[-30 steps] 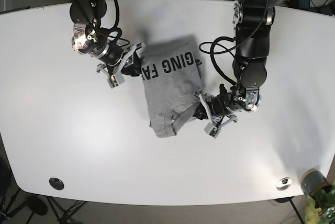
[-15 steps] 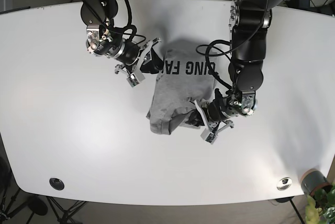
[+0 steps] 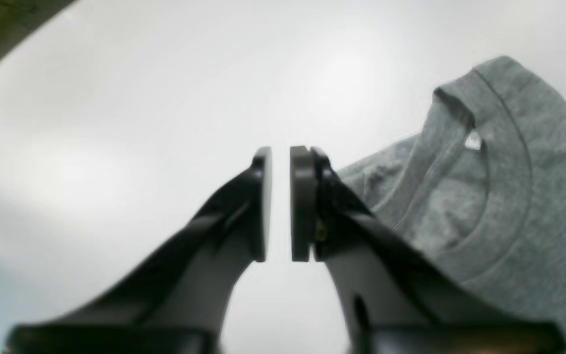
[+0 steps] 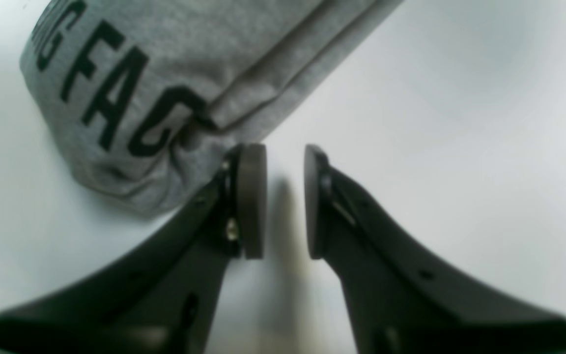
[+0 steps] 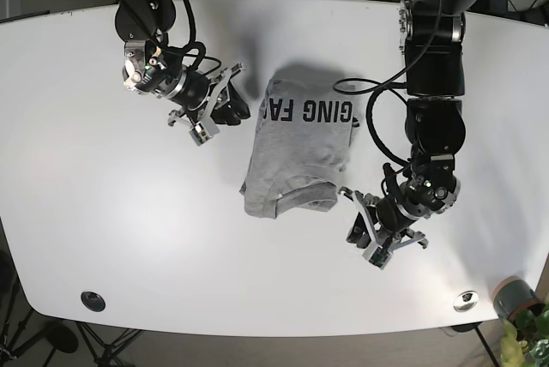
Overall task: Fold the T-shirt properly
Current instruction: 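Release the bundle and lift the right gripper away, then grasp the folded grey shirt from above with the left gripper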
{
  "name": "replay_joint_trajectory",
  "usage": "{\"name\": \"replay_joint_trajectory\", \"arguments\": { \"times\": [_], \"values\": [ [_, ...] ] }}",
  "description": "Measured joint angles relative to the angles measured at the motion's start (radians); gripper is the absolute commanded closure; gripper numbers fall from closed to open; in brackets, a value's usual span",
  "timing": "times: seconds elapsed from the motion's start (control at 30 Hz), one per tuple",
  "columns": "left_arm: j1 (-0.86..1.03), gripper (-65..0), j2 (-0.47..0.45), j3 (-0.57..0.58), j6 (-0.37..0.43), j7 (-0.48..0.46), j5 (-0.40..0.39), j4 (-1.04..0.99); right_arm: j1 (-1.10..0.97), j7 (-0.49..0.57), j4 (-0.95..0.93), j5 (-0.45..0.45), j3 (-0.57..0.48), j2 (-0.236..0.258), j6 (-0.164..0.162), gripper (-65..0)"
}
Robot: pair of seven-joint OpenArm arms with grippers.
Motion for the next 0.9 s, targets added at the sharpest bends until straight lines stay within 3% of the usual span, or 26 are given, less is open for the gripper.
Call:
{"name": "replay_joint_trajectory", "arguments": {
  "times": [0.1,0.2,0.37,0.6,0.7,0.9],
  "values": [
    [0.051,-33.1,0.01,0.004,0.067,0.006,-0.005,0.097,0.002,0.004,0.038,0.011,0.062,-0.015,0.0,-12.0],
    [0.108,-39.9,0.04,0.006,0.144,0.026,-0.005,0.189,0.016,-0.048,0.046,0.01,0.114,-0.013,0.0,-12.0],
    [0.188,-40.7,0.121,0.018,0.282,0.014,-0.011,0.319,0.042,-0.104,0.066,0.003,0.173,-0.013,0.0,-12.0],
    [0.277,-40.7,0.138,0.151,0.496,0.017,-0.01,0.393,0.058,-0.115,0.077,0.007,0.225,-0.01,0.003,-12.0],
    [0.313,-40.7,0.135,0.224,0.586,-0.038,-0.012,0.396,0.058,-0.129,0.076,0.004,0.241,-0.007,0.003,-12.0],
    [0.423,-40.8,0.135,0.295,0.685,-0.144,-0.018,0.389,0.06,-0.141,0.076,0.006,0.252,-0.01,0.003,-12.0]
  ]
}}
